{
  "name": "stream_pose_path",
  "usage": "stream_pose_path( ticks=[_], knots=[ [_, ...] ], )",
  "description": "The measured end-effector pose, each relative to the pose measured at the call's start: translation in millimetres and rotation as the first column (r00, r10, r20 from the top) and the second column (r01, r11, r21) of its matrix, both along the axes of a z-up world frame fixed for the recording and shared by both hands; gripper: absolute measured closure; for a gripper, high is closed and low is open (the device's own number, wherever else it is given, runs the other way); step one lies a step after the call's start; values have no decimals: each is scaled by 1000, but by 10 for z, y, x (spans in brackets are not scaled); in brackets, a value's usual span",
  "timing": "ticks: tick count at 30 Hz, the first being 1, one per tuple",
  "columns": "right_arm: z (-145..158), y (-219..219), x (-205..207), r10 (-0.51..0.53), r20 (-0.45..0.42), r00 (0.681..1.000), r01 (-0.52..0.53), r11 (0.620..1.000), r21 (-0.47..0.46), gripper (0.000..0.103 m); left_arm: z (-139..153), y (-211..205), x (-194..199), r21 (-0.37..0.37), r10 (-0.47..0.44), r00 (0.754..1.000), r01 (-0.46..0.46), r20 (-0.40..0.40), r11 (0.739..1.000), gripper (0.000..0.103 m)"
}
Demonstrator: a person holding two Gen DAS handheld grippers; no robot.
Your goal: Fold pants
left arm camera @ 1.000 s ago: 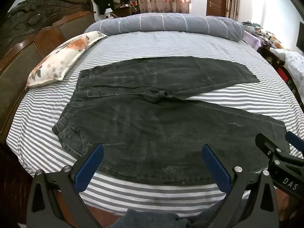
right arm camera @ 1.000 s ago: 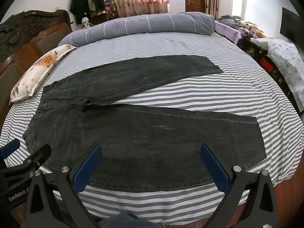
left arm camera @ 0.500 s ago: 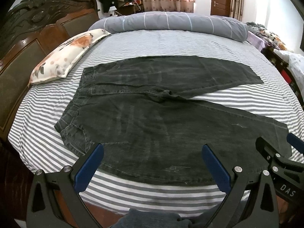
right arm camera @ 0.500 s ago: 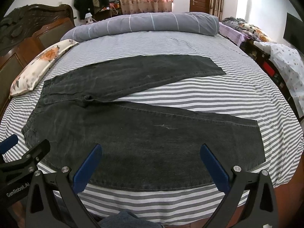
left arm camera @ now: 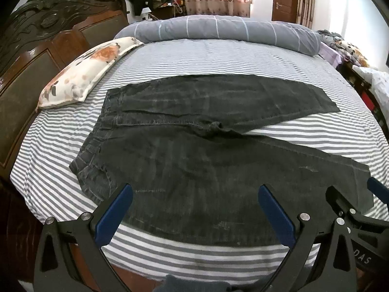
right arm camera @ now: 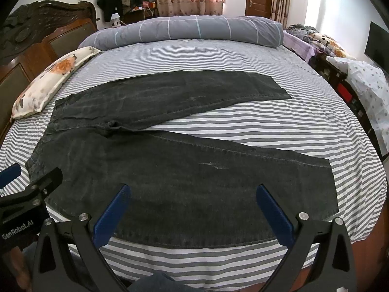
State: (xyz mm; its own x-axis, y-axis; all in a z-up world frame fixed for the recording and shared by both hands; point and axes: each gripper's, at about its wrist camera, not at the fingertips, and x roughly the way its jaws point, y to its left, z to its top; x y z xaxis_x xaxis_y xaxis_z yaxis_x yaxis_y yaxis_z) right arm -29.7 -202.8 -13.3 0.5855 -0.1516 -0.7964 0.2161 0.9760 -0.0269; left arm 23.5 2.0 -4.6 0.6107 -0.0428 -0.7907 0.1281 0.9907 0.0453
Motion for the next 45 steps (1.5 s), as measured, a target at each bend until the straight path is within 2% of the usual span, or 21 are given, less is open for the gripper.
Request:
stream_pose_path(
  ticks=[20,45],
  knots=[
    [0,-39,167,-9,-12,1000,9,1000,-2,1,-25,-92,145,40,13,1000,-13,11,999,1],
    [-48,-70,152,-42,-19,999,42,999,5,1,-19,-17,161,23,24,1000,-24,9,999,1]
  ],
)
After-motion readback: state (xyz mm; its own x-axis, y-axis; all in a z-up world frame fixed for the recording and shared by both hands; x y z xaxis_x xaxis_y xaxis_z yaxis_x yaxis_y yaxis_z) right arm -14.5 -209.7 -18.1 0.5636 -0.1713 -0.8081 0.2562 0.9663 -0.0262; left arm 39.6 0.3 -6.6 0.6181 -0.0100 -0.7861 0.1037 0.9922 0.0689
